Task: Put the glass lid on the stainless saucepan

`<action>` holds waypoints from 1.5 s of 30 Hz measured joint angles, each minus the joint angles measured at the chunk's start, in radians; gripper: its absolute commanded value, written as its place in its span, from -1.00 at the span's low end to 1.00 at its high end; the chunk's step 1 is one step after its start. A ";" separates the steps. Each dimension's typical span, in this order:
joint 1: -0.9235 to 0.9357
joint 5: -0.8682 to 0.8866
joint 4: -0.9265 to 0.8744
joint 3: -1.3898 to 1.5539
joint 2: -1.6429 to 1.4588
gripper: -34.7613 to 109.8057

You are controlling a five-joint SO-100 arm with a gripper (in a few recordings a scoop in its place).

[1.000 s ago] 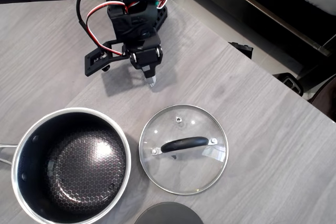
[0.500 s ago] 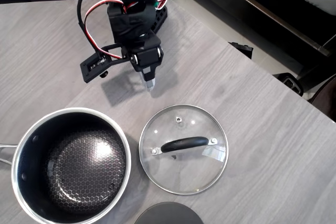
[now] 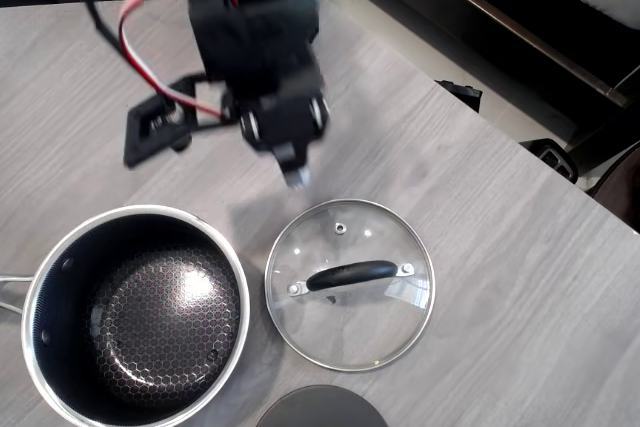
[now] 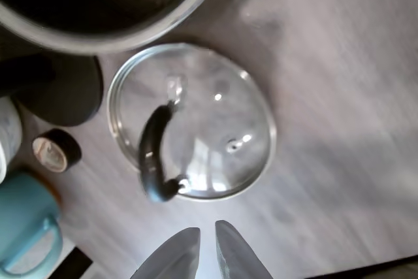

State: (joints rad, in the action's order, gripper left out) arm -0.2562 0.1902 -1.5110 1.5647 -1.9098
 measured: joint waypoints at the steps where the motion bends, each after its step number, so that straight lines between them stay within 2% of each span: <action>1: -0.017 0.015 -0.006 -0.058 0.057 -0.52; 5: -0.061 0.052 0.000 -0.129 0.156 -0.41; 11: -0.126 0.097 0.023 -0.144 0.287 -0.34; 19: -0.123 0.097 0.091 -0.147 0.336 -0.28; 41: -0.069 0.077 0.167 -0.170 0.494 -0.28; 45: -0.071 0.075 0.166 -0.215 0.540 -0.34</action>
State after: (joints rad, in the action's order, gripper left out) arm -0.3267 0.2654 -1.3453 1.3499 -1.3698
